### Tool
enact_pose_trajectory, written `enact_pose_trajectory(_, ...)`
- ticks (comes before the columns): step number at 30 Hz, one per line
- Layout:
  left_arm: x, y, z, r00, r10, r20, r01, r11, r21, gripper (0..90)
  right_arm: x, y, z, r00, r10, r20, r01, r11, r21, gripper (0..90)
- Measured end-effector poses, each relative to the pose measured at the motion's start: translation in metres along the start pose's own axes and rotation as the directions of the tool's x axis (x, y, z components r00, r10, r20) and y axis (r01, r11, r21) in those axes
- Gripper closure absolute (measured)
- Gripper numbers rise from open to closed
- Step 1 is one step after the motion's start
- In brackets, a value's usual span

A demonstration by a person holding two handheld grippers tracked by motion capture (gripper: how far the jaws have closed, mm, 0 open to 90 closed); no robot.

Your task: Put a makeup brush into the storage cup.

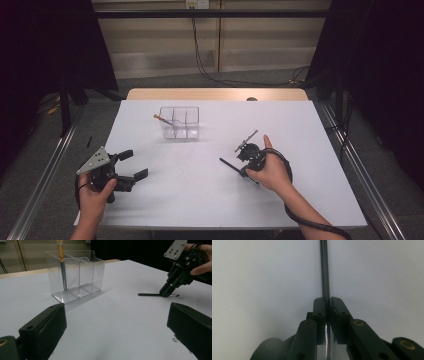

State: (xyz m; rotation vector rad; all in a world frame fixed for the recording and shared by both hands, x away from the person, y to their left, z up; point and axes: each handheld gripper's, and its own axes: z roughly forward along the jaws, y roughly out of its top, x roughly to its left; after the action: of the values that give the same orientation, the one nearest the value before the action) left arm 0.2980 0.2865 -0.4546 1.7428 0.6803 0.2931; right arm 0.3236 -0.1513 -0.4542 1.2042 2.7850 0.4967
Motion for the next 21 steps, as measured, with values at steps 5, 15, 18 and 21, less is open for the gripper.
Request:
enact_pose_trajectory(5,-0.0009,0.0004,0.0016,1.0,0.0,0.007,0.0,1.0,0.001,2.5,0.0037,0.0018,0.0002,0.9994,-0.03,0.018,0.03,0.999,0.013,84.4)
enact_pose_trajectory(15,-0.0002,0.0015,0.0002,0.9999,0.011,0.008,-0.011,0.9999,0.005,2.5,-0.0007,0.0021,0.0001,0.9997,-0.022,-0.008,0.022,1.0,0.014,84.7)
enact_pose_trajectory(18,-0.0006,0.0018,0.0002,0.9999,0.011,0.006,-0.011,0.9999,0.001,2.5,0.0005,0.0036,0.0,0.9995,-0.031,-0.002,0.031,0.999,0.026,84.7)
enact_pose_trajectory(21,0.0,0.0015,0.0001,0.9999,0.01,0.01,-0.01,0.9999,0.004,2.5,0.0005,0.0046,-0.0007,0.9992,-0.041,-0.004,0.041,0.999,0.034,84.7)
